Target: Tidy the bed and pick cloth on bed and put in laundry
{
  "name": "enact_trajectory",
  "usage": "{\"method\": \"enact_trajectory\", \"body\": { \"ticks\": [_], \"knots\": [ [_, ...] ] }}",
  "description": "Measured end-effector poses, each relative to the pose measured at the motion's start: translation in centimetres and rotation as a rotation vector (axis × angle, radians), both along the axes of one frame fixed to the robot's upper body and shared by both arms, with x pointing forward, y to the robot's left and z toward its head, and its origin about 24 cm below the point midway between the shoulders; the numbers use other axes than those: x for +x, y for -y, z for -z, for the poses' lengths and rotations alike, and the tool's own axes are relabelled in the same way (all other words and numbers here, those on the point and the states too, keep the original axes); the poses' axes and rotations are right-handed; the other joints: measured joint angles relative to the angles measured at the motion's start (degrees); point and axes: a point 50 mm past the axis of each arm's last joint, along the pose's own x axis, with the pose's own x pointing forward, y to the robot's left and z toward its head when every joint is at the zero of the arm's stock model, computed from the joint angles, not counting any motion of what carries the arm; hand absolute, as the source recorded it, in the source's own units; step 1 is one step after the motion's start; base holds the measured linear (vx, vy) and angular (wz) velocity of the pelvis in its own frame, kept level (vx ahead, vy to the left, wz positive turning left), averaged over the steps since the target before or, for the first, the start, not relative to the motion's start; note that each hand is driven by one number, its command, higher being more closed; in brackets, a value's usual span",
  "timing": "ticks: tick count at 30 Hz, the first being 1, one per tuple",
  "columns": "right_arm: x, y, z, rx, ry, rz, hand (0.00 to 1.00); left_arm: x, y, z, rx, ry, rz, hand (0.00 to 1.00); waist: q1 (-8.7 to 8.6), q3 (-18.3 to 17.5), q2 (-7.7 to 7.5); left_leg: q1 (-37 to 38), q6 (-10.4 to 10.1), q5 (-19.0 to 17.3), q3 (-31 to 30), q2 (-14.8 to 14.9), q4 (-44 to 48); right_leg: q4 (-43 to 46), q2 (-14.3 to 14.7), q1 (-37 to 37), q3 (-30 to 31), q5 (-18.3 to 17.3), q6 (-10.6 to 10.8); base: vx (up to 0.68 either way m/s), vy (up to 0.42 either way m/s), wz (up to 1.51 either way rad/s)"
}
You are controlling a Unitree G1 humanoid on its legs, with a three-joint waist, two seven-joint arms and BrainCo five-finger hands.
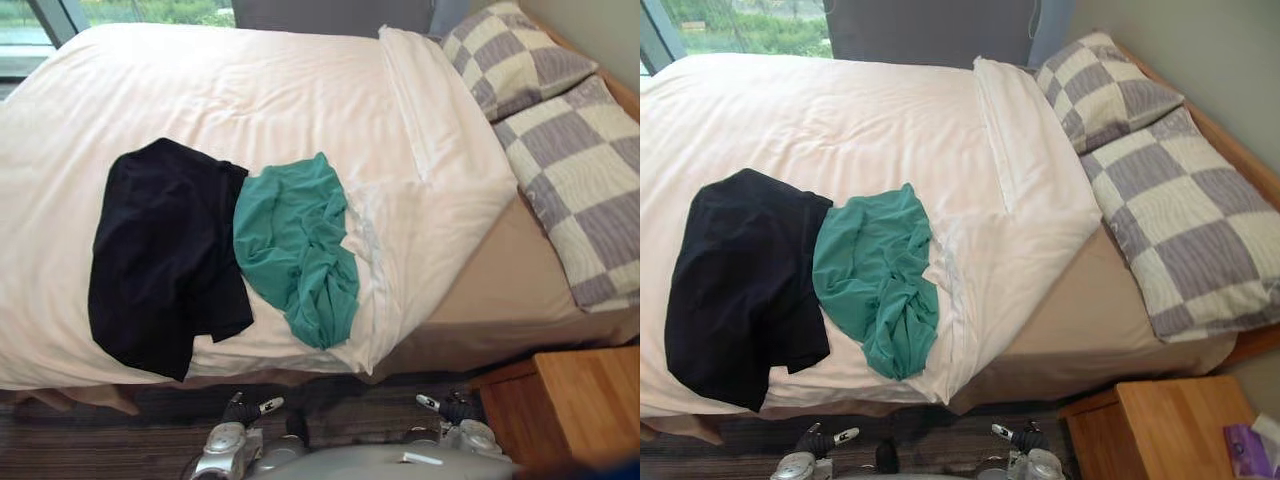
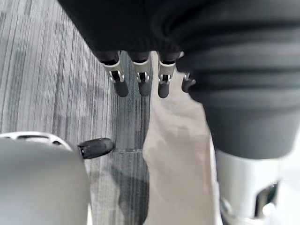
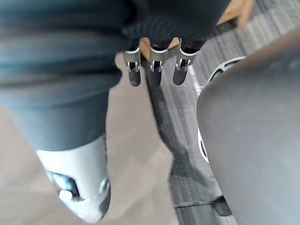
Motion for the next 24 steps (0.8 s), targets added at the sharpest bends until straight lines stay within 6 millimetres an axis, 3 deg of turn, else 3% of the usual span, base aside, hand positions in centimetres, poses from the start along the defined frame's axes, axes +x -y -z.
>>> {"method": "enact_trajectory", "body": {
  "ticks": [1, 3, 4, 6, 8, 10, 14, 18, 21, 23, 24],
  "knots": [
    [0.0, 0.0, 0.0, 0.001, 0.0, 0.003, 0.0, 0.0, 0.0, 0.0, 0.001, 0.0, 0.0, 0.0, 0.06, -0.01, -0.02, 0.14, -0.2, -0.02, -0.15, 0.05, 0.0, -1.17, 0.04, -0.2, 0.41, 0.48, 0.3, 0.21, -0.148, 0.28],
    [-0.1, 0.0, 0.0, 0.007, -0.002, 0.013, 0.0, -0.2, -0.2, 0.0, 0.006, -0.005, 0.0, 0.0, 0.04, -0.2, -0.36, 0.59, -1.55, -0.26, -0.5, -0.13, -0.2, -5.87, 0.65, -0.65, 2.44, 5.9, 0.35, 0.14, -0.15, 0.17],
    [-0.4, -0.2, 0.2, 0.015, -0.012, 0.02, 0.0, -0.4, -0.6, 0.0, 0.015, -0.01, -0.002, 0.0, -0.04, -0.65, -1.36, 1.29, -2.56, -0.42, -0.51, -0.72, -1.0, -7.51, 0.59, -0.66, 2.97, 10.23, 1.24, 0.13, -0.25, -0.12],
    [-0.7, 0.0, 0.3, 0.012, -0.026, 0.023, 0.0, -0.6, -0.6, 0.0, 0.015, -0.013, -0.016, 0.0, 0.5, -1.44, -1.08, 2.28, -4.05, -0.73, 1.0, 0.54, -1.06, -10.8, 1.88, 1.14, 3.21, 8.3, 1.3, 0.15, -0.268, -0.35],
    [-0.6, 1.1, 0.1, -0.004, -0.02, 0.048, 0.0, -0.6, 0.5, 0.3, -0.015, -0.017, -0.022, 0.0, -0.39, -1.24, 1.63, 2.7, -5.73, -0.24, 2.62, 2.71, -1.06, -13.9, 4.89, 2.06, 3.74, 8.34, 0.84, 0.11, -0.184, -0.34],
    [-1.0, 1.7, 0.2, -0.008, -0.034, 0.072, 0.0, -0.7, 1.4, 0.5, -0.034, -0.022, -0.014, 0.0, -1.08, -1.43, 2.11, 3.63, -6.69, -0.16, 4.18, 4.26, -1.08, -14.8, 6.56, 3.08, 4.09, 8.32, 0.47, 0.08, -0.14, -0.22],
    [-2.9, 3.0, 0.7, 0.001, -0.091, 0.19, 0.0, -0.8, 1.6, 0.6, -0.034, -0.038, 0.0, 0.0, -1.37, -2.09, 1.99, 5.37, -8.21, -1.12, 7.68, 6.84, -1.09, -16.94, 9.44, 3.87, 6.13, 8.39, -1.36, 0.03, -0.104, -0.31],
    [-5.1, 3.8, 0.9, 0.04, -0.114, 0.379, 0.0, -1.1, 1.2, 0.7, -0.036, -0.048, -0.032, 0.0, -1.57, -2.1, 1.85, 5.23, -8.42, -1.28, 9.64, 7.0, -1.07, -18.3, 9.83, 3.53, 7.76, 9.08, -1.92, 0.03, -0.017, -0.27],
    [-7.2, 5.8, 0.7, 0.011, -0.128, 0.539, 0.0, -1.5, 0.7, 0.7, -0.037, -0.051, -0.063, 0.0, -1.79, -2.14, 1.97, 5.34, -8.48, -1.34, 10.27, 6.74, -1.08, -19.2, 9.71, 3.64, 8.23, 9.63, -1.81, 0.01, 0.007, -0.09],
    [-6.7, 7.2, 0.2, -0.03, -0.094, 0.567, 0.0, -1.7, 0.4, 0.7, -0.042, -0.051, -0.079, 0.0, -1.82, -2.12, 2.03, 5.2, -8.47, -1.34, 10.32, 6.74, -1.09, -19.69, 9.68, 3.72, 8.26, 9.96, -1.82, 0.0, 0.0, 0.0],
    [-5.5, 8.8, -0.8, -0.086, -0.026, 0.557, 0.0, -1.9, 0.3, 0.7, -0.043, -0.051, -0.099, 0.0, -1.99, -2.09, 2.23, 5.12, -8.47, -1.34, 10.3, 6.73, -1.09, -19.79, 9.67, 3.7, 8.25, 10.06, -1.84, 0.0, 0.0, 0.0]
  ]
}}
